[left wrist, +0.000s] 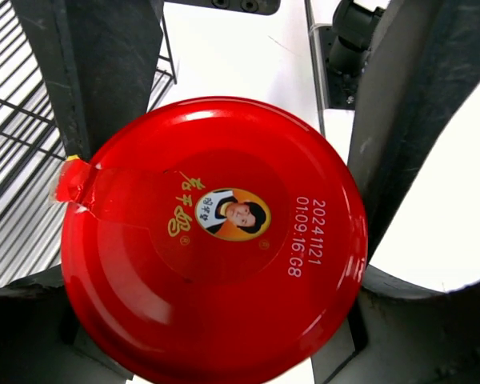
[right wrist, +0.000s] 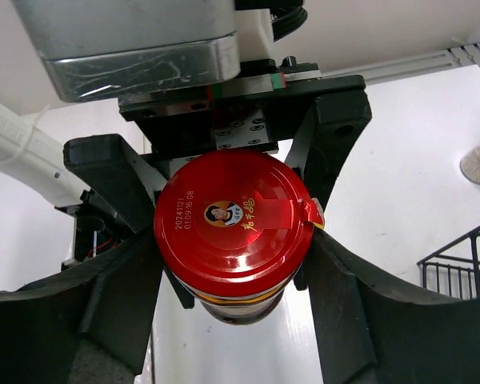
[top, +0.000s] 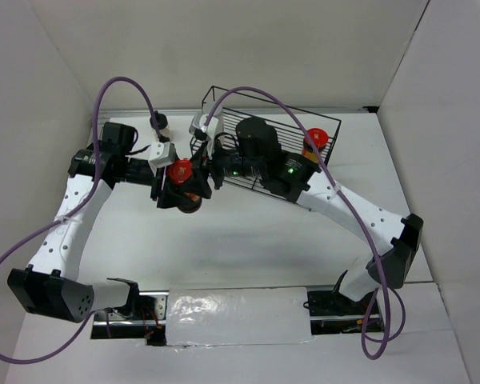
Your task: Organize the condiment bottles
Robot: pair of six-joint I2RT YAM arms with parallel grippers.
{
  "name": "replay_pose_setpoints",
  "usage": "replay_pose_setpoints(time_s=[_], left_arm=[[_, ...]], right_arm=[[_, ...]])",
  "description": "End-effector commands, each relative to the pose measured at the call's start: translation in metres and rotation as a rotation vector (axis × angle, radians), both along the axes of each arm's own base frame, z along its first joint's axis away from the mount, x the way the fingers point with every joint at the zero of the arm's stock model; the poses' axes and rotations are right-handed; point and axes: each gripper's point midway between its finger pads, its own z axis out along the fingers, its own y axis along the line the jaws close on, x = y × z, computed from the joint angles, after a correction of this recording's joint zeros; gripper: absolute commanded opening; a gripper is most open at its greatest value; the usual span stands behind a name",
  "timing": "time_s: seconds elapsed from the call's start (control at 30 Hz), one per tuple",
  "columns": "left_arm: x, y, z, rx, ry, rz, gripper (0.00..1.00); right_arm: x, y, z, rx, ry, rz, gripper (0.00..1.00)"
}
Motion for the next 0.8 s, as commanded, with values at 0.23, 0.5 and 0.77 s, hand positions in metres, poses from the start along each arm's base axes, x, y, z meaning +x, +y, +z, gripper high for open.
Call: replay_pose_setpoints(time_s=[0.23,0.5,0.77], left_arm=[[-0.012,-0.011,0.037,-0.117,-0.059,-0.076,0.0],[-0.008,-0.012,0.034,-0.109,0.014,-0.048,0.7],[-0.004,-0.009,0.025,-0.077,0.018,-0.016,0.99]], right_arm=[[0.008,0.0,0.011,0.047,-0.043,-0.031,0.08],[0.006,-0.013,0.026,0.129,-0.07,-0.12,0.0],[0.011,-0.029,0.042,0.169,-0.095,-0.213,0.0]])
